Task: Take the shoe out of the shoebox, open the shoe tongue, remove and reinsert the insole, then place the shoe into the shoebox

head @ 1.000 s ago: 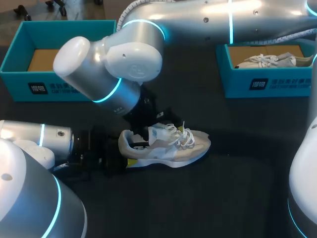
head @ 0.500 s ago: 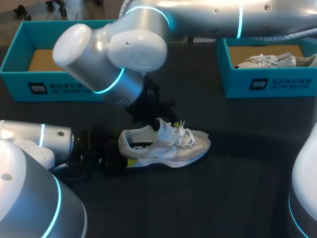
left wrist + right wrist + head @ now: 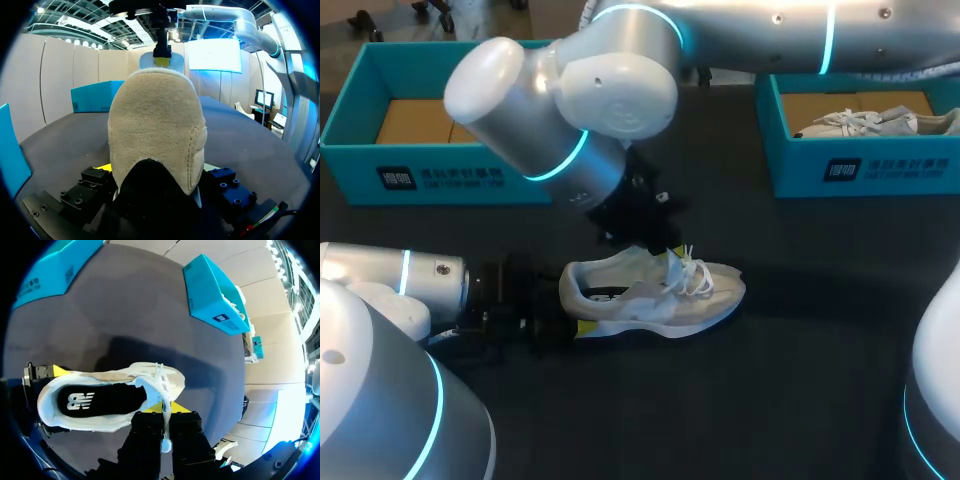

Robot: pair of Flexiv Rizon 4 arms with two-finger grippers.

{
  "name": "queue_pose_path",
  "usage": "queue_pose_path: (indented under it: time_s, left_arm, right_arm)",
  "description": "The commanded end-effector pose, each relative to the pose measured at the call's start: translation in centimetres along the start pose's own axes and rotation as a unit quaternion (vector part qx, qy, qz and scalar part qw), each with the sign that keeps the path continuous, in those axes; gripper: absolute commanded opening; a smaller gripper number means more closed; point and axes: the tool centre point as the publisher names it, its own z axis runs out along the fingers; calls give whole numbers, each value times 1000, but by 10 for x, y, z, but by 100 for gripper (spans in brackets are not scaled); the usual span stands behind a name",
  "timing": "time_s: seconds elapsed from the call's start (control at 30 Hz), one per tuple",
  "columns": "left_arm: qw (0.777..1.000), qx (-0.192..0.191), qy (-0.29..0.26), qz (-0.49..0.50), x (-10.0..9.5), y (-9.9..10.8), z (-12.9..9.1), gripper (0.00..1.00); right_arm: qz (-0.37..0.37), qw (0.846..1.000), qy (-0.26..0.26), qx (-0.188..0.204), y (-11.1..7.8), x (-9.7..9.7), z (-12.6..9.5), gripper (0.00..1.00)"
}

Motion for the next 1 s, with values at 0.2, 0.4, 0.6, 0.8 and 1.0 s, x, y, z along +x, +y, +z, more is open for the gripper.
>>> queue_pose_path:
  time_s: [0.2, 0.4, 0.6, 0.8, 1.0]
  left_arm:
    - [1000, -3, 0, 0, 0, 3, 1, 0]
    - [1000, -3, 0, 0, 0, 3, 1, 0]
    - [1000, -3, 0, 0, 0, 3, 1, 0]
    - [1000, -3, 0, 0, 0, 3, 1, 0]
    - [1000, -3, 0, 0, 0, 3, 1, 0]
  right_arm:
    - [248, 969, 15, -3, -2, -20, 25, 0]
    - [247, 969, 20, 0, -2, -28, 43, 0]
    - [244, 969, 24, 4, -2, -36, 63, 0]
    - [242, 969, 47, 4, -3, -35, 81, 4]
    - [238, 969, 62, 14, -5, -27, 98, 7]
